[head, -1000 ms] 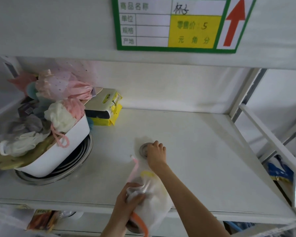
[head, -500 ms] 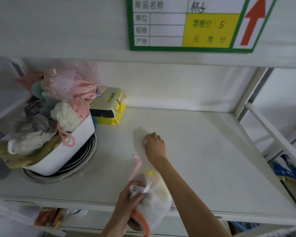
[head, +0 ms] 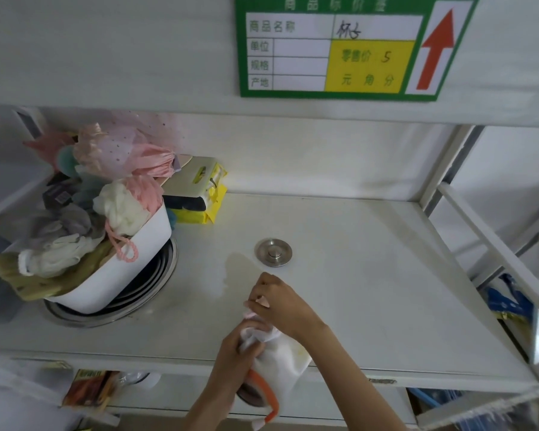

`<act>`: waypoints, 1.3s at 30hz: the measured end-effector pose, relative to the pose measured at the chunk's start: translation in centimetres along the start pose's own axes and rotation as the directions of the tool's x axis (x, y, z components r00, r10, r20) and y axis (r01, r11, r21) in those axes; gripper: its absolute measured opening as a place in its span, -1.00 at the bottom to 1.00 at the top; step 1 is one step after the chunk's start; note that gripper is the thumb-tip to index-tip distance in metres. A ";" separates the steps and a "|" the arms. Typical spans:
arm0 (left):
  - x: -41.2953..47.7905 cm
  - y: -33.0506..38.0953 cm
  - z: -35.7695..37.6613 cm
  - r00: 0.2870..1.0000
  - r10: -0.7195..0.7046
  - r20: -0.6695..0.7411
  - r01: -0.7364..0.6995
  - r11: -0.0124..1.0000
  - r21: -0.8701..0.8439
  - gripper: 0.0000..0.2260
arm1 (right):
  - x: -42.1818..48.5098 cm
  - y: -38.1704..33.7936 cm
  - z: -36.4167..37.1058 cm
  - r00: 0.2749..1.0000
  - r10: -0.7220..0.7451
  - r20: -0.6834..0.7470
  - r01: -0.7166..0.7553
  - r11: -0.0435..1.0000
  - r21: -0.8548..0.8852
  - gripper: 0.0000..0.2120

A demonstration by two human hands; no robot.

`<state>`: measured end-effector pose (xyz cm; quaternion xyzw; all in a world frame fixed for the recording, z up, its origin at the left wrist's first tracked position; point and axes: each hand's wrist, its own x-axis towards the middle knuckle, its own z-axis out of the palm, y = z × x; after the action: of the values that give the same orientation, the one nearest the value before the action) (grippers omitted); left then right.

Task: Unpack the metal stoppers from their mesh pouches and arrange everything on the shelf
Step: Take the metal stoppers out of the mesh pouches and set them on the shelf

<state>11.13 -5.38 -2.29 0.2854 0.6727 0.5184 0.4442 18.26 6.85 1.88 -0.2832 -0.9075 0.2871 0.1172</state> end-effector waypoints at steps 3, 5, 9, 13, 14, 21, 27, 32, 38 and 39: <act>-0.2 0.2 -0.1 1.000 -0.017 -0.008 0.017 1.000 -0.003 -0.83 | -0.5 0.3 -0.5 0.999 0.041 -0.003 -0.040 0.997 0.062 -0.83; 0.0 0.2 -0.2 1.000 0.003 -0.026 -0.003 1.000 0.001 -0.85 | -0.7 0.7 -0.8 0.994 0.086 0.068 -0.091 0.993 0.081 -0.72; 0.2 0.0 -0.3 1.000 0.004 -0.027 -0.003 0.999 0.037 -0.92 | -0.9 1.5 -1.1 0.954 0.190 0.231 -0.210 0.975 0.066 -0.69; 0.0 0.1 -0.2 1.000 -0.011 -0.026 0.012 0.999 0.041 -0.88 | -0.7 1.7 -1.0 0.954 0.245 0.172 -0.266 0.957 0.115 -0.80; 0.0 0.1 -0.1 0.999 -0.007 -0.038 0.008 0.999 0.039 -0.87 | -0.6 1.6 -0.7 0.950 0.272 0.153 -0.290 0.952 0.103 -0.80; 0.2 -0.4 0.5 0.993 -0.052 -0.108 0.053 0.999 0.009 -0.87 | -0.4 1.9 1.9 0.904 0.426 0.013 -0.426 0.900 0.092 -0.79; 0.2 -0.5 0.5 0.986 -0.077 -0.148 0.072 0.997 -0.036 -0.92 | -0.5 2.4 1.6 0.830 0.532 -0.168 -0.497 0.841 0.212 -0.82; 0.2 -0.8 0.7 0.969 -0.133 -0.206 0.115 0.989 -0.096 -0.95 | -0.3 2.2 1.8 0.813 0.530 -0.241 -0.491 0.847 0.204 -0.80; 0.4 -0.6 0.8 0.972 -0.039 -0.233 0.044 0.999 0.015 -0.74 | -0.4 1.7 2.3 0.810 0.536 -0.237 -0.499 0.843 0.201 -0.82; 0.5 -0.5 0.8 0.978 -0.003 -0.211 0.021 0.996 0.083 -0.66 | -0.4 1.7 2.4 0.817 0.533 -0.221 -0.498 0.845 0.196 -0.83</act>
<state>11.68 -4.70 -2.97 0.2436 0.7391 0.5138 0.3611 18.42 6.65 -1.09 -0.5464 -0.7517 0.3255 0.1743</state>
